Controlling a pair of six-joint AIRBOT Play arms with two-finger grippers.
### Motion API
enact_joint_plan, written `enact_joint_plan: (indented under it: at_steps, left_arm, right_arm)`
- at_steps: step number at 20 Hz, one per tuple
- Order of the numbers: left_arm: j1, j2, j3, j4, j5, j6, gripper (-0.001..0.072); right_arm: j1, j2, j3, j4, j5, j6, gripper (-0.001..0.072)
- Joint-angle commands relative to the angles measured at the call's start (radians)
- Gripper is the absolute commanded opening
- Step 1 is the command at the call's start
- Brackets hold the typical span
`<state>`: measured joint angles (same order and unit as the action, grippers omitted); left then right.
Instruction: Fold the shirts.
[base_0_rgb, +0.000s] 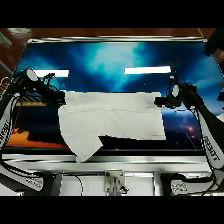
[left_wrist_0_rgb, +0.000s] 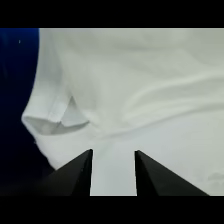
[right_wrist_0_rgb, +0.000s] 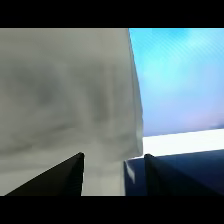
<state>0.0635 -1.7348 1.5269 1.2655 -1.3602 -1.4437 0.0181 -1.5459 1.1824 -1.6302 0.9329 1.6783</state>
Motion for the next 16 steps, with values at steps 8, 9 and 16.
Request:
enact_joint_plan:
  at_steps: [8,9,16]
  left_arm:
    - [0.181,0.443,-0.489,-0.119,-0.102,-0.009,0.0484]
    - [0.186,0.52,-0.648,-0.145,-0.035,-0.009,0.0483]
    - [0.204,0.653,-1.173,-0.412,0.222,0.109,0.0482]
  right_arm:
    - [-0.422,0.33,-0.045,0.246,0.482,-0.348,0.0511]
    - [-0.459,0.351,-0.066,0.296,0.473,-0.348,0.051]
    - [-0.469,0.378,-0.1,0.372,0.428,-0.364,0.051]
